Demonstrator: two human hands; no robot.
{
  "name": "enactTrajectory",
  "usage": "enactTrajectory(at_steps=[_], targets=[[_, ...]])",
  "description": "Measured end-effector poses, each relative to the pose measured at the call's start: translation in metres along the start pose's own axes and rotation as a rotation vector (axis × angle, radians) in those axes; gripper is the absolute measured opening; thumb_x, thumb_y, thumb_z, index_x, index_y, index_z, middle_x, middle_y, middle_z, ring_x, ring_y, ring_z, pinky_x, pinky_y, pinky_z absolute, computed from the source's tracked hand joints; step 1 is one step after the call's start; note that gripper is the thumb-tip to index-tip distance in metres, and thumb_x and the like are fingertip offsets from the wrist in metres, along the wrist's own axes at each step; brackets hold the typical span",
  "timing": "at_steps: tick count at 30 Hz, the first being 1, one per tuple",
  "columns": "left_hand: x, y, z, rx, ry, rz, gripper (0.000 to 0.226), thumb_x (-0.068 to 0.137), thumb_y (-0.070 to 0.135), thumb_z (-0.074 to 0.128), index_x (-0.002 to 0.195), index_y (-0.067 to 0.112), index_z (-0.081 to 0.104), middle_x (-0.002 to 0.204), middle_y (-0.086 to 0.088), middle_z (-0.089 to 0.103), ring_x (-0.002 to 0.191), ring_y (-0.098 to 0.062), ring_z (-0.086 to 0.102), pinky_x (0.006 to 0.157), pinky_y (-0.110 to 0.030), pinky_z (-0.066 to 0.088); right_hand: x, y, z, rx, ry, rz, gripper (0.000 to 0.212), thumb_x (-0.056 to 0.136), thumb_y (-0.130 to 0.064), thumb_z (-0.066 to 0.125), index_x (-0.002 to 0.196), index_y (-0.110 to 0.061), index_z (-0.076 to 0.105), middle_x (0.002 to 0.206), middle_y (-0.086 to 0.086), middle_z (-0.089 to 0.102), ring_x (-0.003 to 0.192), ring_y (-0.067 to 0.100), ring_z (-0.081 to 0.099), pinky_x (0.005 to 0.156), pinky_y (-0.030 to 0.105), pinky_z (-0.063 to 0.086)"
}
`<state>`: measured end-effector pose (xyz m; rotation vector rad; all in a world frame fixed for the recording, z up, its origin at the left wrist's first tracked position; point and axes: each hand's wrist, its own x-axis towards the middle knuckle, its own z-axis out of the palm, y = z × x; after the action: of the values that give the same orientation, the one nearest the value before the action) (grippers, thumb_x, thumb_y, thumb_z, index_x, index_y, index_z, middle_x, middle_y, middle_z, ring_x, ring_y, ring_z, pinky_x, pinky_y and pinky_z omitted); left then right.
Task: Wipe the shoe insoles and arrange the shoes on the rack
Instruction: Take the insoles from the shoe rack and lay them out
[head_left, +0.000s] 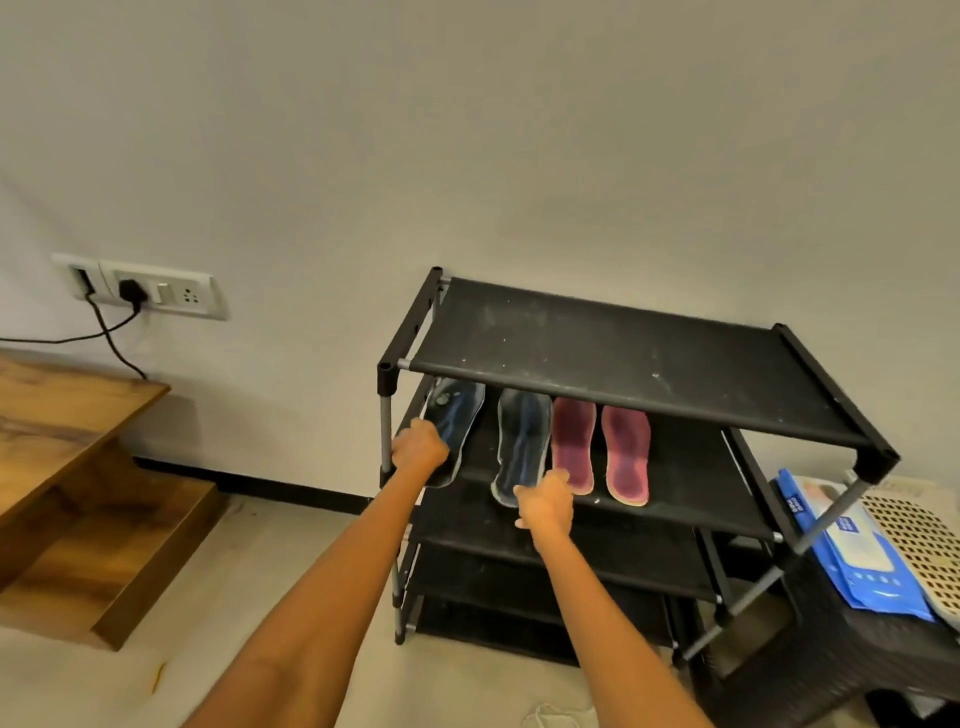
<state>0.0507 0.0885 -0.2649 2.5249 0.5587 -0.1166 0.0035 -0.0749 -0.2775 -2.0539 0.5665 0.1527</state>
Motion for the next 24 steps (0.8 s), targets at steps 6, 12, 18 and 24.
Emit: enactTrajectory(at_steps=[6,12,18,24], targets=[[-0.016,-0.003,-0.006,-0.491,-0.004,-0.093,0.029,0.094,0.008,0.051,0.122,0.0,0.05,0.121,-0.02,0.057,0.111,-0.034,0.056,0.092,-0.038,0.047,-0.019,0.002,-0.01,0.555,-0.192,0.131,0.012,0.093,-0.001,0.05,0.103,0.003,0.055,0.067,0.007,0.047,0.054,0.012,0.044,0.058,0.028,0.051],[-0.059,-0.021,-0.003,-0.985,-0.244,-0.123,0.04,0.098,0.01,0.044,0.138,0.013,0.042,0.14,-0.014,0.045,0.126,-0.034,0.044,0.107,-0.05,0.036,-0.064,0.018,-0.049,0.609,-0.34,0.125,0.014,0.095,-0.002,0.047,0.108,-0.004,0.051,0.094,0.012,0.058,0.076,0.024,0.061,0.063,0.034,0.054],[-0.148,-0.025,0.022,-1.205,-0.38,-0.074,0.028,0.096,0.001,0.041,0.117,0.015,0.054,0.13,-0.013,0.055,0.104,-0.029,0.055,0.085,-0.036,0.046,-0.11,0.088,-0.099,0.479,-0.379,0.148,0.005,0.092,-0.009,0.055,0.096,-0.011,0.057,0.088,0.007,0.064,0.076,0.016,0.06,0.062,0.026,0.049],[-0.231,0.0,0.062,-1.049,-0.547,0.006,0.025,0.092,-0.004,0.036,0.093,0.011,0.055,0.102,-0.015,0.06,0.085,-0.025,0.057,0.077,-0.035,0.046,-0.154,0.175,-0.153,0.503,-0.285,0.231,0.017,0.092,-0.001,0.053,0.078,-0.011,0.049,0.065,0.004,0.047,0.053,0.008,0.038,0.04,0.016,0.036]])
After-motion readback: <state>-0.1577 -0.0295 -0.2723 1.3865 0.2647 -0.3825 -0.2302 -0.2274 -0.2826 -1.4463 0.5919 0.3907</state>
